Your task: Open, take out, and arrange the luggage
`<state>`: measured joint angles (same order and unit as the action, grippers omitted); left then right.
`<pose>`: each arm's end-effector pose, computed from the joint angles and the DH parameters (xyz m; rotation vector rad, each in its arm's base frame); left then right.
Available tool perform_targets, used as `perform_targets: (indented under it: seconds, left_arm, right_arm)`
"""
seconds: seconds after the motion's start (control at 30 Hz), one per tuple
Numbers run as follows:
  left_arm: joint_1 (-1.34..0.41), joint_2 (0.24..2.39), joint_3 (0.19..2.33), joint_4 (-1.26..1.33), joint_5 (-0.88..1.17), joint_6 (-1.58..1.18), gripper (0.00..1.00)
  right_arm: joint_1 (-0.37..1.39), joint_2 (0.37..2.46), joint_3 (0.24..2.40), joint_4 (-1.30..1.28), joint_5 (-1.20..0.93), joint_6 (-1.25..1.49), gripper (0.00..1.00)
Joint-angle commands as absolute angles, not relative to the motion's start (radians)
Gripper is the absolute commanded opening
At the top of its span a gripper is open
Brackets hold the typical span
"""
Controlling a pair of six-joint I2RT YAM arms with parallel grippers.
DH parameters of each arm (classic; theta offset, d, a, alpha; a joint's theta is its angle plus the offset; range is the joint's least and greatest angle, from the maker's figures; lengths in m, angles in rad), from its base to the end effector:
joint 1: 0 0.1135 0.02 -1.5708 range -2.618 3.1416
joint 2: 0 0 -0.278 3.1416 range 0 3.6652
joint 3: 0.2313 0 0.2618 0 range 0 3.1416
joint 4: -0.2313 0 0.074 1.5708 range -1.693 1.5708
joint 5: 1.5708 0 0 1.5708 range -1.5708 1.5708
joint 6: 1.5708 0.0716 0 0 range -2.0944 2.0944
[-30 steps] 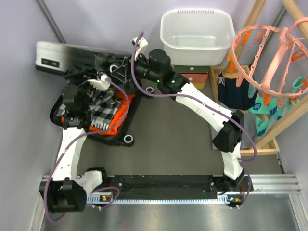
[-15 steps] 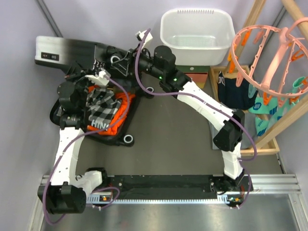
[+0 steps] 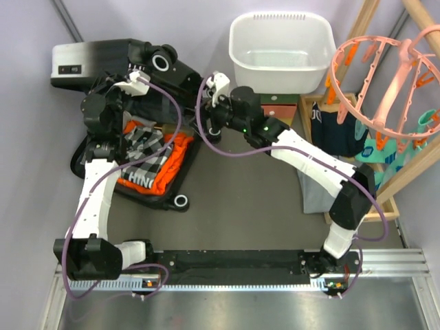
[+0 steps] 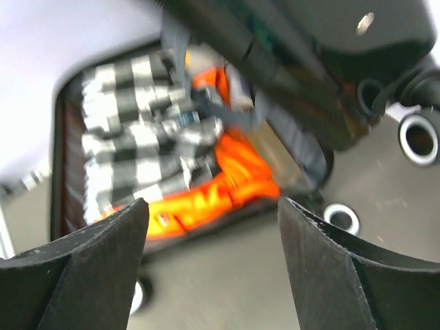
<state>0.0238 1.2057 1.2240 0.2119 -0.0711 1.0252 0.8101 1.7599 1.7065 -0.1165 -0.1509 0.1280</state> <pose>0.3158 0.0126 0.4710 0.6174 1.2592 0.9282 0.3180 0.3498 0.4084 -0.7128 1.6641 0.8103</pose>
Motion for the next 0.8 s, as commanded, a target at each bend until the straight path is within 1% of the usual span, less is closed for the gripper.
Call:
perform_targets:
  seconds: [0.0, 0.13, 0.17, 0.2, 0.37, 0.5, 0.63, 0.7, 0.77]
  left_arm:
    - [0.006, 1.259, 1.302, 0.204, -0.169, 0.830, 0.00]
    - [0.003, 1.324, 1.354, 0.239, -0.219, 0.847, 0.00]
    - [-0.023, 1.331, 1.373, 0.245, -0.224, 0.850, 0.00]
    - [-0.026, 1.342, 1.382, 0.250, -0.230, 0.853, 0.00]
    - [-0.044, 1.377, 1.404, 0.276, -0.244, 0.876, 0.00]
    - [-0.055, 1.397, 1.408, 0.291, -0.248, 0.890, 0.00]
    - [-0.061, 1.422, 1.420, 0.299, -0.252, 0.891, 0.00]
    - [-0.063, 1.437, 1.425, 0.302, -0.252, 0.887, 0.00]
    - [-0.067, 1.447, 1.434, 0.305, -0.259, 0.877, 0.00]
  right_arm:
    - [0.847, 1.681, 1.666, -0.141, -0.199, -0.064, 0.75]
    - [0.916, 1.779, 1.693, -0.297, -0.404, -0.392, 0.73]
    - [0.949, 1.804, 1.701, -0.360, -0.434, -0.455, 0.73]
    - [0.963, 1.824, 1.704, -0.368, -0.455, -0.554, 0.73]
    - [1.022, 1.891, 1.683, -0.290, -0.552, -0.734, 0.73]
    - [1.055, 1.928, 1.684, -0.294, -0.552, -0.978, 0.76]
    - [1.083, 2.003, 1.736, -0.310, -0.506, -1.101, 0.77]
    - [1.085, 2.046, 1.765, -0.333, -0.502, -1.175, 0.74]
    - [1.085, 2.069, 1.767, -0.345, -0.486, -1.212, 0.68]
